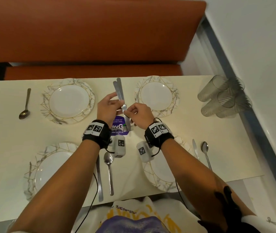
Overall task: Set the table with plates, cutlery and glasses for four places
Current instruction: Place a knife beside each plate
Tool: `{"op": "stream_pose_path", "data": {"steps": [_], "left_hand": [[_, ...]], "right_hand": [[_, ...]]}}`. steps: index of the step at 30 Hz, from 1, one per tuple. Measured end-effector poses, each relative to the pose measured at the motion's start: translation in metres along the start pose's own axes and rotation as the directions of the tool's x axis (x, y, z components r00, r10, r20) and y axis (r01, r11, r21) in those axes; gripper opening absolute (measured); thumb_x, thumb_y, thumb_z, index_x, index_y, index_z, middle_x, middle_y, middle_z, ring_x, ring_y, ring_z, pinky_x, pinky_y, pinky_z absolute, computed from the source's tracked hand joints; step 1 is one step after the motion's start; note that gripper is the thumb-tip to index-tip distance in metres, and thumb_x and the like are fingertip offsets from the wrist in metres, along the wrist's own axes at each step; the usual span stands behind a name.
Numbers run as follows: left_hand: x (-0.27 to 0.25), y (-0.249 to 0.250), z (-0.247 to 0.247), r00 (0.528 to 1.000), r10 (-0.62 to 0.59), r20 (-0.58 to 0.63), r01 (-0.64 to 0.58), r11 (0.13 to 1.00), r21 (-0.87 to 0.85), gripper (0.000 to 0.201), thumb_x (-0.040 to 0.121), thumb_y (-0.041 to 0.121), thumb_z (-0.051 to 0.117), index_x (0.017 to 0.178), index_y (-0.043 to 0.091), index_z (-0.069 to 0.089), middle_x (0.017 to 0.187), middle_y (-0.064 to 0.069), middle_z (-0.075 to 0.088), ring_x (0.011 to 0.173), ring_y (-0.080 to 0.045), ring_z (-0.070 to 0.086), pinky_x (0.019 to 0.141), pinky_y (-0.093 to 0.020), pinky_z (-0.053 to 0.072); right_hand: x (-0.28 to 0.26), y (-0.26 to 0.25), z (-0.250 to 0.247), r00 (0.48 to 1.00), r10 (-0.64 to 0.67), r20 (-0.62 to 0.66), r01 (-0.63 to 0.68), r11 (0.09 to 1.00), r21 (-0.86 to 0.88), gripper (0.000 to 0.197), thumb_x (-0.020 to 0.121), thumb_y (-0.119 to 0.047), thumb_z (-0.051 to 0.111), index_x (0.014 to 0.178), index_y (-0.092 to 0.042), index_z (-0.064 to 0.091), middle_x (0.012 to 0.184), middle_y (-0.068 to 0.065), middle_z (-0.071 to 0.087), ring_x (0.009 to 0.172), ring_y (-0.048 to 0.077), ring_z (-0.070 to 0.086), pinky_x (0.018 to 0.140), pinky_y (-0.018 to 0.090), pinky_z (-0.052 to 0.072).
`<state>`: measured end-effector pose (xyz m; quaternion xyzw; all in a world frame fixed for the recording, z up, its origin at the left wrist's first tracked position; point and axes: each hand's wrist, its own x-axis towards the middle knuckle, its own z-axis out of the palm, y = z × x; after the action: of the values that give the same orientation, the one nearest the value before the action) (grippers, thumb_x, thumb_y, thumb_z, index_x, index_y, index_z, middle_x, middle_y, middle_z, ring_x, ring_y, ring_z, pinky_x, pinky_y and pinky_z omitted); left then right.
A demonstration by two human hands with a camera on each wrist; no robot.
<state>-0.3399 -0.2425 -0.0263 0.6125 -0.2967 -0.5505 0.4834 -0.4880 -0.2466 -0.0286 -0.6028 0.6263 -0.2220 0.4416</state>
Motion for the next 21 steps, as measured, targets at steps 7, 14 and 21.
{"op": "stream_pose_path", "data": {"steps": [7, 14, 21], "left_hand": [[0.023, -0.007, -0.003, 0.995, -0.09, 0.031, 0.09, 0.996, 0.02, 0.03, 0.094, 0.004, 0.073, 0.123, 0.009, 0.069, 0.103, -0.014, 0.079, 0.09, -0.026, 0.079, 0.072, -0.032, 0.064], [0.086, -0.018, 0.015, 0.978, -0.204, -0.038, 0.208, 0.963, 0.171, 0.024, 0.088, 0.001, 0.077, 0.112, 0.004, 0.074, 0.094, -0.013, 0.08, 0.087, -0.032, 0.079, 0.079, -0.045, 0.066], [0.155, -0.024, 0.05, 0.961, -0.23, -0.153, 0.273, 0.877, 0.395, 0.014, 0.082, 0.004, 0.084, 0.086, 0.015, 0.077, 0.084, -0.01, 0.08, 0.073, -0.026, 0.079, 0.072, -0.042, 0.067]], "right_hand": [[0.008, 0.016, -0.002, 0.993, 0.087, 0.085, -0.101, 0.979, 0.178, 0.018, 0.091, -0.016, 0.073, 0.097, -0.001, 0.064, 0.064, 0.008, 0.067, 0.04, 0.013, 0.057, 0.045, 0.025, 0.047], [0.017, 0.039, -0.022, 0.99, 0.13, 0.056, -0.14, 0.964, 0.228, 0.015, 0.093, -0.009, 0.068, 0.095, 0.004, 0.06, 0.056, 0.007, 0.06, 0.036, 0.009, 0.053, 0.039, 0.022, 0.046], [0.021, 0.071, -0.05, 0.982, 0.186, 0.002, -0.185, 0.972, 0.148, 0.014, 0.094, -0.015, 0.068, 0.097, -0.004, 0.061, 0.059, 0.005, 0.064, 0.041, 0.013, 0.054, 0.045, 0.024, 0.046]]}}
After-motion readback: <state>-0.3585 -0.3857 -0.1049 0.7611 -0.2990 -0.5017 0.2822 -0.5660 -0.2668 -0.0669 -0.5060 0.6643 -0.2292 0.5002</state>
